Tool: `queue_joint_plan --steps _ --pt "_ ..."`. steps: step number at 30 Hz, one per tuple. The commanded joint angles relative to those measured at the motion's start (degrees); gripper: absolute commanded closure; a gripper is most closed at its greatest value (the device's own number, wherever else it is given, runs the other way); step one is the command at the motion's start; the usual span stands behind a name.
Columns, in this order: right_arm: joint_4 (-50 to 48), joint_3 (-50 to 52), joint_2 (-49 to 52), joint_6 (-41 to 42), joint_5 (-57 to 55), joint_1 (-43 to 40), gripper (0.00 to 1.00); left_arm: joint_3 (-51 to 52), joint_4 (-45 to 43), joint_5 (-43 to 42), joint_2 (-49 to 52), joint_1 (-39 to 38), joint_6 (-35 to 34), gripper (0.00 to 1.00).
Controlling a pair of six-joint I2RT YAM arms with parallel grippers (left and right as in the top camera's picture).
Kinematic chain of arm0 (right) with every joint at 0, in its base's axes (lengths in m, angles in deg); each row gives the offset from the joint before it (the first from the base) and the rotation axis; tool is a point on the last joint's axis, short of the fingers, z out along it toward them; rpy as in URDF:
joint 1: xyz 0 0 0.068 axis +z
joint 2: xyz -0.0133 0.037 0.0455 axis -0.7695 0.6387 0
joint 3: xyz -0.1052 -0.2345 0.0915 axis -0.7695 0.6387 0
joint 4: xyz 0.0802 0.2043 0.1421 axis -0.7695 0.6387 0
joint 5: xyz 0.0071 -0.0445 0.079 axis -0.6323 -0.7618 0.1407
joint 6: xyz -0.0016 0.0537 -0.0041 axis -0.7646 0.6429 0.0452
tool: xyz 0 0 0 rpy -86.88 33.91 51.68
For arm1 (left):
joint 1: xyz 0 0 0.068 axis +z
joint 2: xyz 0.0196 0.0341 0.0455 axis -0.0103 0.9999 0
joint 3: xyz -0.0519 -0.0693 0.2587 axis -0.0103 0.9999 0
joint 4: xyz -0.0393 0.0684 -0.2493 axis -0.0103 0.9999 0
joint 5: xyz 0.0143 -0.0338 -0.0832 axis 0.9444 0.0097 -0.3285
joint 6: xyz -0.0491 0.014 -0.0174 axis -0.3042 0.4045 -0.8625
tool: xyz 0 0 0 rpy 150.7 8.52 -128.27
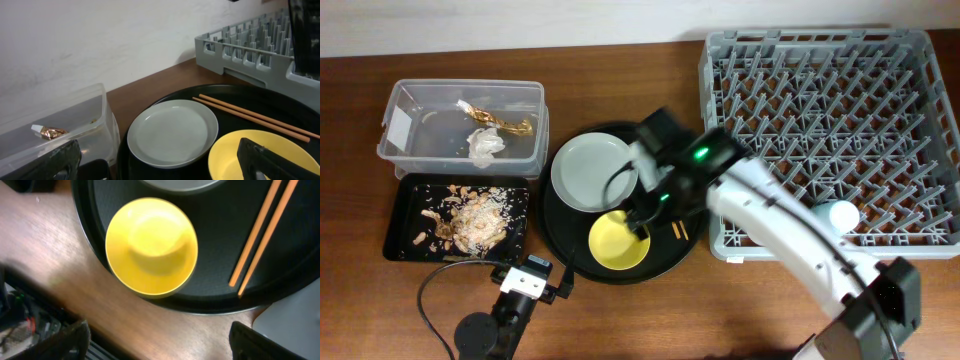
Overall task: Sort waste into correct bins and load items into the dishwasher rack
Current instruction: 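Grasp the empty yellow bowl with the right gripper, then carry the yellow bowl into the rack and set it down with right gripper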
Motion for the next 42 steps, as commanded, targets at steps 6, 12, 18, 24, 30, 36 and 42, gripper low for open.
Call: queue_joint_plan --steps 6,12,18,24,30,36,42 --pt "-9.25 5.35 15.67 9.57 -9.81 1.95 0.69 0.52 -0.15 -0.07 -0.35 0.42 0.85 0.00" --pt "-8.90 7.21 12.50 9.53 -10.43 -0.76 0.96 0.52 -0.15 -0.04 -0.35 0.42 0.85 0.00" --pt "-8.92 3.72 -17.59 9.51 -46.49 -14.78 0.96 0.52 -0.15 -0.04 -0.35 0.42 0.85 0.00" --pt "-13.05 3.74 -9.90 8.90 -72.26 -37.81 0.96 0.52 -0.15 -0.04 -0.35 0.42 0.85 0.00" --pt "-20.33 3.72 10.91 0.00 -78.51 -37.77 0.96 0.52 -0.15 -0.04 -0.35 0.42 0.85 0.00" --pt "-11.96 3.72 12.41 0.55 -71.78 -28.22 0.74 0.52 -0.15 -0.04 -0.35 0.42 0.85 0.00" --pt "-7.26 0.94 10.99 4.59 -72.32 -28.79 0.96 0.52 -0.15 -0.04 -0.35 0.42 0.85 0.00"
